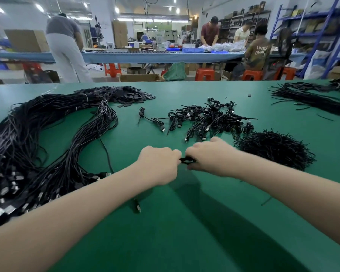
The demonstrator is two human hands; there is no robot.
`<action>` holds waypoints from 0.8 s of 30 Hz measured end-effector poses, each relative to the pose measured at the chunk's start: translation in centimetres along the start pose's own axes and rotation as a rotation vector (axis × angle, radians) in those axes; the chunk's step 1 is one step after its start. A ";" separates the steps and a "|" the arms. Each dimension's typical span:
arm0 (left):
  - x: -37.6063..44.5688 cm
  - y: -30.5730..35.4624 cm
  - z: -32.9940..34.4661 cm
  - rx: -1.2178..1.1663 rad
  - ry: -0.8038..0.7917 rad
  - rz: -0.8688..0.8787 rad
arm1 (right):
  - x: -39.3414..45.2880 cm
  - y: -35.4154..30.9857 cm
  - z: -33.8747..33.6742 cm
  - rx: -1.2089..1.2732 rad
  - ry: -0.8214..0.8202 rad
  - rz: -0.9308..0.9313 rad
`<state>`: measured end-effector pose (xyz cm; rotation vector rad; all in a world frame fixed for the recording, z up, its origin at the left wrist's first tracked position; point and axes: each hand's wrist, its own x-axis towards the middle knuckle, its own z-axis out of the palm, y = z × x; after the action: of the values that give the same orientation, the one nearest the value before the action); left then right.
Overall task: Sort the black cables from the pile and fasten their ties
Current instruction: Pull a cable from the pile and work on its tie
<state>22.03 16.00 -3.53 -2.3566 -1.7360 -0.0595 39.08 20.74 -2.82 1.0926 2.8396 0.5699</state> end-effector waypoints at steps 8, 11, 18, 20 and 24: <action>2.4 -5.2 -2.6 -0.920 0.075 -0.284 | -0.9 9.9 2.6 0.410 -0.403 0.444; 2.1 -5.6 -2.5 -1.248 0.094 -0.273 | -1.0 11.1 4.6 0.491 -0.361 0.505; 1.8 -6.7 -2.7 -1.575 0.059 -0.293 | -1.5 11.9 5.5 0.517 -0.406 0.472; 1.7 -6.7 -2.7 -1.619 0.023 -0.294 | -1.7 11.7 5.9 0.475 -0.289 0.457; 1.6 -6.3 -2.4 -1.591 -0.022 -0.277 | -2.2 10.8 5.9 0.558 0.195 0.564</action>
<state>16.79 18.86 -0.03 -2.7052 -2.3983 -2.1351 48.67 28.60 -4.66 2.0602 2.9108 -0.1464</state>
